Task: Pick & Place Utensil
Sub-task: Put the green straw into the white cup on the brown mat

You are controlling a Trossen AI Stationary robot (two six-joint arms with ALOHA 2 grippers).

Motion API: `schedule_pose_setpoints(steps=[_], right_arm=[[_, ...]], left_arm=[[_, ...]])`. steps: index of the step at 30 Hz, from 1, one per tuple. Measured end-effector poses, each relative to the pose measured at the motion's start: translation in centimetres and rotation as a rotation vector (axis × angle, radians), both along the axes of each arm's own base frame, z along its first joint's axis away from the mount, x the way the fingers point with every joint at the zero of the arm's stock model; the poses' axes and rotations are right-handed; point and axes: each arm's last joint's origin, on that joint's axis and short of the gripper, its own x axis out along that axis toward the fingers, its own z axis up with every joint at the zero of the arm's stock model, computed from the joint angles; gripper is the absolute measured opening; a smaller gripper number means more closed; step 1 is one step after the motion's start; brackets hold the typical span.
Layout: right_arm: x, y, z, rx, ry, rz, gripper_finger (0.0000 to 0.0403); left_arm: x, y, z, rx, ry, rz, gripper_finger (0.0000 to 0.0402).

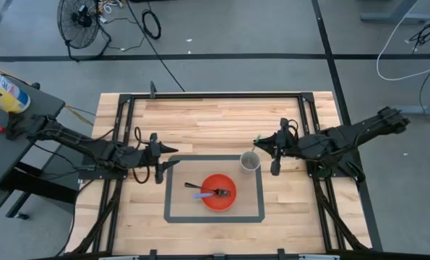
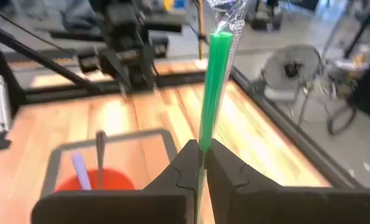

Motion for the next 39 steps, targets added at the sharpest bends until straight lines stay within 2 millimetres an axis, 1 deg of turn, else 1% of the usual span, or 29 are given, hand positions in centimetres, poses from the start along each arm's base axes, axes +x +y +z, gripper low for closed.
schedule_pose_setpoints(steps=[3,8,11,14,18,21,25,28,34,39], right_arm=[[0.4,0.2,-0.7,0.037,0.035,-0.007,0.0020],[1.6,0.8,-1.9,0.044,0.101,0.048,0.0020],[2.5,1.0,-2.8,0.034,0.142,0.046,0.0026],[3.4,1.0,-3.7,0.031,0.185,0.051,0.0045],[4.2,0.7,-4.4,0.047,0.214,0.026,0.0087],[4.2,0.3,-4.3,0.046,0.208,0.014,0.0120],[3.6,-0.3,-3.6,0.045,0.187,0.003,0.0157],[3.2,-0.7,-3.7,0.051,0.222,0.000,0.0178],[3.2,-1.0,-4.3,0.094,0.276,0.009,0.0201],[2.8,-1.3,-3.5,0.040,0.227,-0.036,0.0206]], left_arm=[[0.0,0.0,0.0,0.000,-0.001,0.000,0.0202],[0.0,0.0,0.0,-0.001,-0.003,0.000,0.0202],[0.0,0.0,0.0,-0.002,-0.004,0.000,0.0202],[0.0,0.0,0.1,-0.004,-0.007,0.000,0.0202],[0.0,0.0,0.1,-0.021,-0.017,-0.007,0.0202],[-0.2,0.0,0.4,-0.030,-0.034,-0.007,0.0202],[-0.6,0.0,0.8,-0.045,-0.056,-0.034,0.0202],[-1.0,0.0,1.3,-0.039,-0.077,-0.057,0.0202],[-1.7,0.2,1.8,-0.033,-0.106,-0.039,0.0201],[-2.2,0.5,2.0,-0.025,-0.118,0.001,0.0201]])
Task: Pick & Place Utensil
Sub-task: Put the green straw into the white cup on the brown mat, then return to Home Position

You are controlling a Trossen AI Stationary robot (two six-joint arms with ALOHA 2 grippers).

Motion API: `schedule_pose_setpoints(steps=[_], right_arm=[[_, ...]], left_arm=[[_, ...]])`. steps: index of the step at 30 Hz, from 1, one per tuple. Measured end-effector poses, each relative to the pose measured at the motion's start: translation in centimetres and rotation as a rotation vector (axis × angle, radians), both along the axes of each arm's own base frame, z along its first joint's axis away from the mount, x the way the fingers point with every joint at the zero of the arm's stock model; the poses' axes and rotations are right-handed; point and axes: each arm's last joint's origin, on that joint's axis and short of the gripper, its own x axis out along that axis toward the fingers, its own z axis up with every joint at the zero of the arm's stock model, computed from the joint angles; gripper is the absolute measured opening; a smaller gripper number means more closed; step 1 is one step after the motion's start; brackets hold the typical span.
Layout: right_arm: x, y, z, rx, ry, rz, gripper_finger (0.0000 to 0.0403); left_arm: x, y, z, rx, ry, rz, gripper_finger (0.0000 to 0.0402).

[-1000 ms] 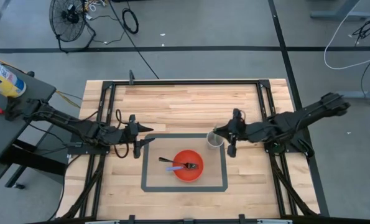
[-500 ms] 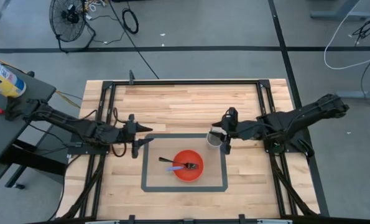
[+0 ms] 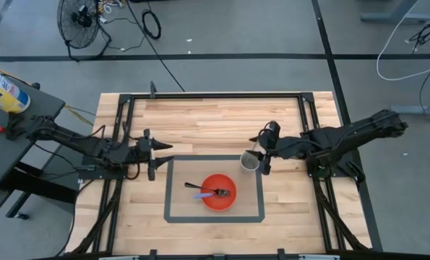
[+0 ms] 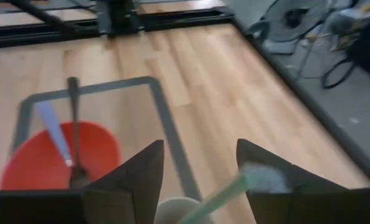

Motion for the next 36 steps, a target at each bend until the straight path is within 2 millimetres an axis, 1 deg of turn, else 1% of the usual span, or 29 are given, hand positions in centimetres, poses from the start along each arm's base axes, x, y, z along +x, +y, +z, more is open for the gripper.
schedule_pose_setpoints(steps=[4,9,11,15,18,21,24,26,29,31,33,36], right_arm=[[-1.0,-0.6,0.6,-0.061,-0.014,-0.076,0.0206],[-2.5,-1.4,1.9,-0.129,-0.094,-0.227,0.0206],[-3.2,-1.7,2.5,-0.130,-0.136,-0.284,0.0206],[-4.2,-2.1,3.1,-0.104,-0.190,-0.319,0.0206],[-5.1,-2.7,2.4,-0.078,-0.198,-0.337,0.0206],[-5.9,-3.3,0.6,-0.029,-0.196,-0.350,0.0206],[-6.1,-3.9,-1.1,0.030,-0.254,-0.296,0.0206],[-5.9,-4.0,-1.4,0.075,-0.351,-0.210,0.0206],[-5.7,-4.2,-1.4,0.078,-0.500,-0.042,0.0206],[-5.9,-4.4,-1.2,0.056,-0.583,0.037,0.0204],[-6.4,-4.6,-0.9,0.020,-0.621,0.073,0.0197],[-7.4,-4.7,-1.1,-0.008,-0.647,0.133,0.0173]], left_arm=[[-0.3,0.1,0.1,-0.001,-0.002,0.003,0.0202],[-0.4,0.2,0.0,0.005,0.003,0.031,0.0202],[-0.4,0.3,0.0,0.008,0.003,0.047,0.0201],[-0.7,0.5,0.1,0.021,-0.002,0.106,0.0202],[-1.1,0.8,0.2,0.024,-0.004,0.152,0.0202],[-1.6,1.0,0.4,0.019,-0.016,0.154,0.0201],[-2.1,1.2,0.4,0.024,-0.007,0.152,0.0202],[-2.4,1.3,0.4,0.024,-0.009,0.157,0.0201],[-2.5,1.4,0.5,0.028,-0.013,0.167,0.0202],[-2.6,1.5,0.5,0.033,-0.011,0.172,0.0201],[-2.6,1.6,0.4,0.039,0.000,0.180,0.0201],[-2.9,1.8,0.1,0.036,0.028,0.193,0.0201]])
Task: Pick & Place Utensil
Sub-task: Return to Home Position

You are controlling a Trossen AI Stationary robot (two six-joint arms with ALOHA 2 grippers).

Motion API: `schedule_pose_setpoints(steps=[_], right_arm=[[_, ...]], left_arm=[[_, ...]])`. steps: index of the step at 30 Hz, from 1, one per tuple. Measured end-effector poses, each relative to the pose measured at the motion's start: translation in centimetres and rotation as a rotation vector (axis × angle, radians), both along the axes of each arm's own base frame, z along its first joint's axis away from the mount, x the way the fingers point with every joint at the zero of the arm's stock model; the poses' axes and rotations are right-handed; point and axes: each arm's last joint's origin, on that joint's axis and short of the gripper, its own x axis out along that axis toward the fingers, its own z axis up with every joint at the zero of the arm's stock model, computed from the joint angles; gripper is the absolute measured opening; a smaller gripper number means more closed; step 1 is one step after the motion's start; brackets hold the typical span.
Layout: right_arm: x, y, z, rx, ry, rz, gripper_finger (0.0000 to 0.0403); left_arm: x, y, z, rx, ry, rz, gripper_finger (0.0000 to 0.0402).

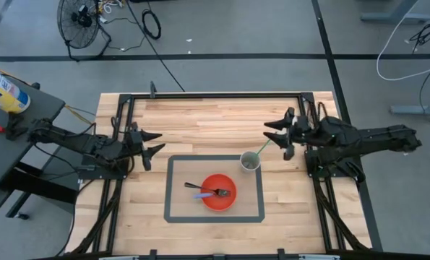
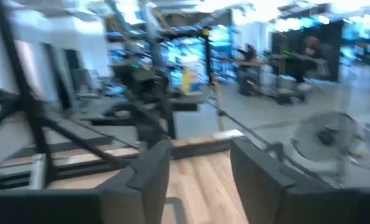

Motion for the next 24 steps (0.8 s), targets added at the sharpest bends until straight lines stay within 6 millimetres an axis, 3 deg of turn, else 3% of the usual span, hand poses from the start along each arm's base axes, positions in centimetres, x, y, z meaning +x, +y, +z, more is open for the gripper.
schedule_pose_setpoints(steps=[7,13,19,24], right_arm=[[-3.4,0.4,-1.2,-0.043,-0.119,0.177,0.0095],[-5.1,0.5,-3.9,-0.036,-0.092,0.230,0.0042],[-6.0,0.5,-6.5,-0.028,-0.079,0.244,0.0006],[-6.9,0.6,-7.8,-0.021,-0.104,0.283,0.0005]], left_arm=[[-1.1,0.4,-1.2,-0.019,-0.034,0.021,0.0201],[-2.4,0.9,-1.8,-0.017,-0.088,0.026,0.0201],[-3.4,1.3,-2.9,-0.024,-0.125,0.029,0.0201],[-4.2,1.6,-4.0,-0.035,-0.156,0.061,0.0201]])
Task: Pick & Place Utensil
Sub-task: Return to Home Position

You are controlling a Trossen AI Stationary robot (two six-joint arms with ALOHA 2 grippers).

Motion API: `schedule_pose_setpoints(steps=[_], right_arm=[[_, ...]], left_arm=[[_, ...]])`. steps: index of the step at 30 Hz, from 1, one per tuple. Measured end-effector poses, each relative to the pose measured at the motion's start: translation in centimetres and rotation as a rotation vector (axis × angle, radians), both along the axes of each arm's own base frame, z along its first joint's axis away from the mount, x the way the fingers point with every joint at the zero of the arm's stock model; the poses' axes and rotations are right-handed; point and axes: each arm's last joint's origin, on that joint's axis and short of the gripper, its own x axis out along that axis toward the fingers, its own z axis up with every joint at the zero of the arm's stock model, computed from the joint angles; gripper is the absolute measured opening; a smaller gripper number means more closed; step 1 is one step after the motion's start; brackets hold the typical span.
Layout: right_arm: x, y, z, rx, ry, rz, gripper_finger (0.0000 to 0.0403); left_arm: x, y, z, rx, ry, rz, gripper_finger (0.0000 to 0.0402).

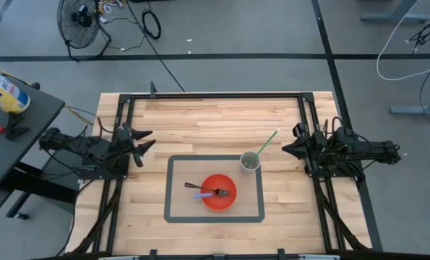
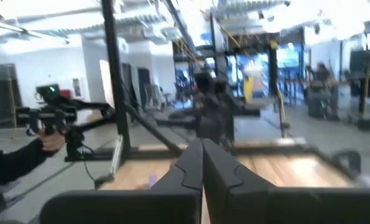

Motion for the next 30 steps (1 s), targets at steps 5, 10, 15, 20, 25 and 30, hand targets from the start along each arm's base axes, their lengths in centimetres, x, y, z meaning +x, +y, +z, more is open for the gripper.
schedule_pose_setpoints(steps=[5,10,15,20,25,30], right_arm=[[0.3,-0.1,-0.9,0.018,0.058,-0.043,0.0004],[0.8,-0.1,-2.8,0.049,0.112,-0.053,0.0003],[1.3,-0.1,-4.5,0.084,0.127,-0.049,0.0003],[1.3,-0.1,-4.3,0.080,0.118,-0.045,0.0002],[1.3,-0.1,-4.5,0.079,0.137,-0.045,0.0008],[1.3,-0.2,-4.6,0.094,0.146,-0.083,0.0012]], left_arm=[[-0.4,0.1,-0.9,-0.006,-0.019,0.001,0.0201],[-0.1,0.0,-1.3,-0.014,-0.026,-0.014,0.0198],[0.4,-0.2,-2.0,-0.004,-0.055,-0.040,0.0170],[0.8,-0.5,-2.7,-0.014,-0.091,-0.088,0.0124],[1.3,-0.8,-3.7,0.009,-0.142,-0.142,0.0065],[1.5,-1.2,-3.9,0.065,-0.135,-0.268,0.0010]])
